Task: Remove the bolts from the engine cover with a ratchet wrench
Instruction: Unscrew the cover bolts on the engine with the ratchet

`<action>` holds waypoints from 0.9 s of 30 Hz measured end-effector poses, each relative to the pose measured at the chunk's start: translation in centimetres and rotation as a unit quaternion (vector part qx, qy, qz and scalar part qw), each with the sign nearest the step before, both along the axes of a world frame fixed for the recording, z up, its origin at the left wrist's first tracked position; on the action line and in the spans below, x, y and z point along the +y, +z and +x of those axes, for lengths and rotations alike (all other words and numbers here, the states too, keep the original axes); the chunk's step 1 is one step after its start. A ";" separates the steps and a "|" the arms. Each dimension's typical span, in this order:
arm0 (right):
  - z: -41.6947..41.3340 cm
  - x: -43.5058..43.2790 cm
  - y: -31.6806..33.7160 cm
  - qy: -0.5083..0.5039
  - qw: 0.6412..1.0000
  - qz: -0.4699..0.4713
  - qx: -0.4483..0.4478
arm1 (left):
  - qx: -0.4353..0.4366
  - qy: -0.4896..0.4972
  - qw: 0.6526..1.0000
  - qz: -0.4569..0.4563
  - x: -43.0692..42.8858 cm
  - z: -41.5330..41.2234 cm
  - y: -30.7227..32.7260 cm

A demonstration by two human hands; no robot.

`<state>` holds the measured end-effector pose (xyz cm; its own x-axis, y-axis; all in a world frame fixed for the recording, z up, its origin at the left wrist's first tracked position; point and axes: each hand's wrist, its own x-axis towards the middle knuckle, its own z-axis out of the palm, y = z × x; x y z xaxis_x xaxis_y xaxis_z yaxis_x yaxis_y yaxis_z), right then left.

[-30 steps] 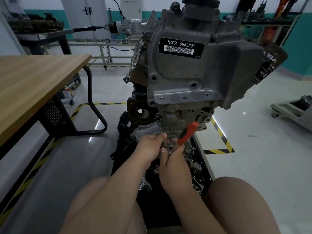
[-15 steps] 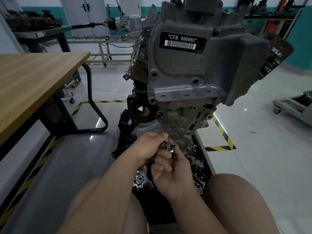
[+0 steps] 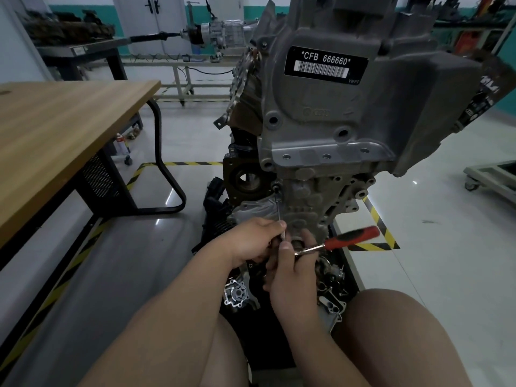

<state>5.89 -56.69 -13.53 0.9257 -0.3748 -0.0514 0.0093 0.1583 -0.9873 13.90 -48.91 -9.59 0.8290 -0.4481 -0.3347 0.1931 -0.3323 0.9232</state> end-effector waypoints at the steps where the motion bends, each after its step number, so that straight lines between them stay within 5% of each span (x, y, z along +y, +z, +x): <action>1: 0.0 0.0 -0.2 0.006 0.998 -0.055 -0.005 | -0.003 -0.001 1.000 0.000 0.1 0.1 0.0; 5: 0.3 -0.2 -0.3 -0.005 0.995 -0.091 -0.040 | -0.019 0.013 1.000 -0.013 0.0 0.1 -0.3; 10: 0.6 -0.3 0.6 0.023 0.979 0.203 -0.021 | -0.017 0.076 0.995 -0.059 -0.7 -0.2 -0.4; 16: 0.4 -0.5 1.0 0.093 0.882 0.462 0.010 | 0.009 0.174 0.980 -0.093 -1.8 0.4 -0.1; 22: 0.2 -0.7 1.2 0.108 0.860 0.496 0.048 | -0.057 0.200 0.977 -0.045 -2.4 0.7 -0.6; 27: -0.3 -0.7 1.7 0.158 0.744 0.649 0.033 | -0.070 0.219 0.972 -0.048 -2.6 1.3 -0.8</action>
<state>5.60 -57.42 -11.81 0.9362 0.2662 -0.2293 -0.2733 0.9619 0.0012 15.23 -51.56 -10.44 0.9815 -0.0648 -0.1800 0.1680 -0.1579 0.9731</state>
